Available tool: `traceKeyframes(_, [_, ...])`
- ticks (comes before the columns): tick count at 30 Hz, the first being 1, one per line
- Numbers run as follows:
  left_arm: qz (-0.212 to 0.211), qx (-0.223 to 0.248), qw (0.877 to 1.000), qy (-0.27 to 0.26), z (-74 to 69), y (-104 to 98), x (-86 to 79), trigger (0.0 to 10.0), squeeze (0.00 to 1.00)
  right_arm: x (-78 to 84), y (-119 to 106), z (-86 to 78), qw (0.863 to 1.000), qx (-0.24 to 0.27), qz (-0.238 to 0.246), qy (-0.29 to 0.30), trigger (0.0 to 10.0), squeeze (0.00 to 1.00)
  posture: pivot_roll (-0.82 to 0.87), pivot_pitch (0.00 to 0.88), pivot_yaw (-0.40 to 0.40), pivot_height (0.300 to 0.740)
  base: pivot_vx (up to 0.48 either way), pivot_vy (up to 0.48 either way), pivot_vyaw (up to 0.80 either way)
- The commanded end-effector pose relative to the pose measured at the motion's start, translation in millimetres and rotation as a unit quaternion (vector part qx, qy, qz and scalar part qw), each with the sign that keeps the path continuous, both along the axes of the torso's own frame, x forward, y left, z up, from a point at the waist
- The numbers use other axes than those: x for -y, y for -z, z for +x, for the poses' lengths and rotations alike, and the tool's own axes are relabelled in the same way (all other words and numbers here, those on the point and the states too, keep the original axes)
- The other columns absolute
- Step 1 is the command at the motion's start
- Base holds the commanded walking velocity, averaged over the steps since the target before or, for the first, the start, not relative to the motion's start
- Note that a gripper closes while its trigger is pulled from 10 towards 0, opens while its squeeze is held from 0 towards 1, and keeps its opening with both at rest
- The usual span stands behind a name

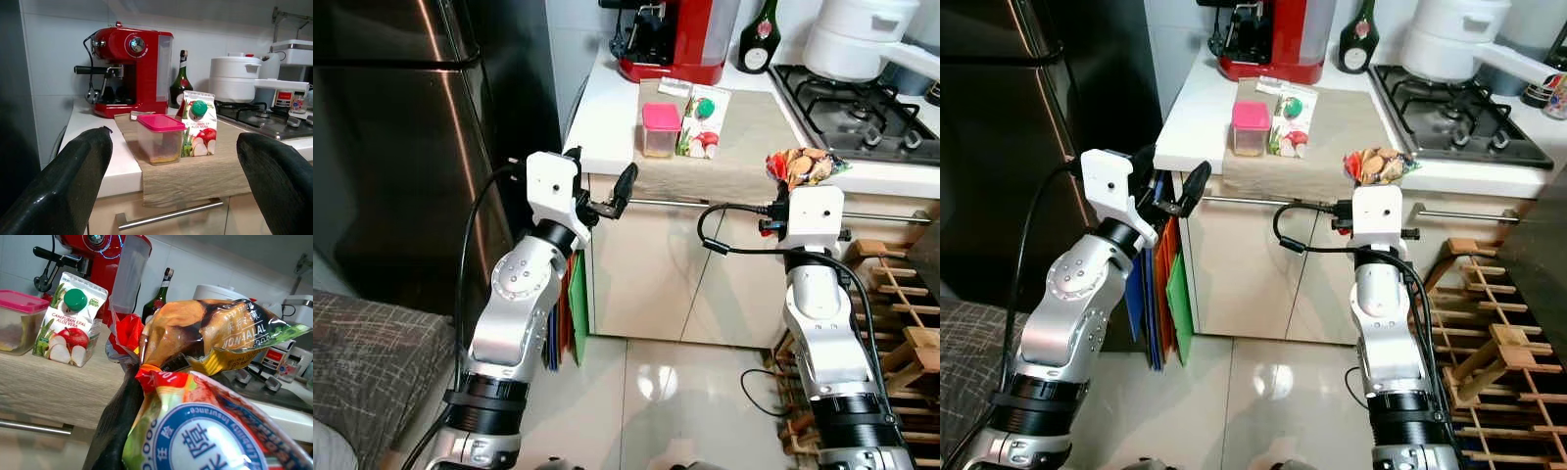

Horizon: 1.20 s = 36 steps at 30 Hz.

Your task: Restocking fridge

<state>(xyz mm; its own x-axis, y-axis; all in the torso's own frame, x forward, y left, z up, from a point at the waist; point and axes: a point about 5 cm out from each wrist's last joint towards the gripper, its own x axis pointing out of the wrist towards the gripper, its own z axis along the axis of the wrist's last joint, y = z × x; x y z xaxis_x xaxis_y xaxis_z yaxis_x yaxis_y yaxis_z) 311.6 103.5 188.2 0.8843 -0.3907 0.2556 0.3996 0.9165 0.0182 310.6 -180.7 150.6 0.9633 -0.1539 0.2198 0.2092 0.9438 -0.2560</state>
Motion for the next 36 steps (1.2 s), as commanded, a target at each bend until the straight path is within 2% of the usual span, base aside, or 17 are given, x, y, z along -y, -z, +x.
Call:
traceKeyframes(1, [-0.006,0.004,1.0,0.005,-1.0,-1,0.6,10.0,0.0,3.4,-3,1.2,1.0,0.001,0.001,0.005,10.0,0.0,-0.02,0.0,-0.001,0.74,0.0,0.0,0.0])
traceKeyframes(5, [-0.008,0.004,1.0,0.006,-1.4,-2,1.2,10.0,0.0,3.8,-3,1.1,1.0,0.0,0.001,0.005,10.0,0.0,-0.02,0.0,-0.001,0.74,0.0,0.0,0.0])
traceKeyframes(19, [-0.017,0.005,1.0,0.009,-2.0,-3,2.7,10.0,0.0,4.6,-1,0.6,1.0,-0.006,0.004,0.005,10.0,0.0,-0.04,0.0,0.003,0.74,-0.264,0.0,0.0])
traceKeyframes(36, [-0.022,0.003,0.999,0.04,-2.5,-6,15.2,10.0,0.0,7.9,2,-8.2,1.0,-0.016,0.004,0.011,10.0,0.0,-0.08,0.0,0.038,0.74,-0.266,0.0,0.0])
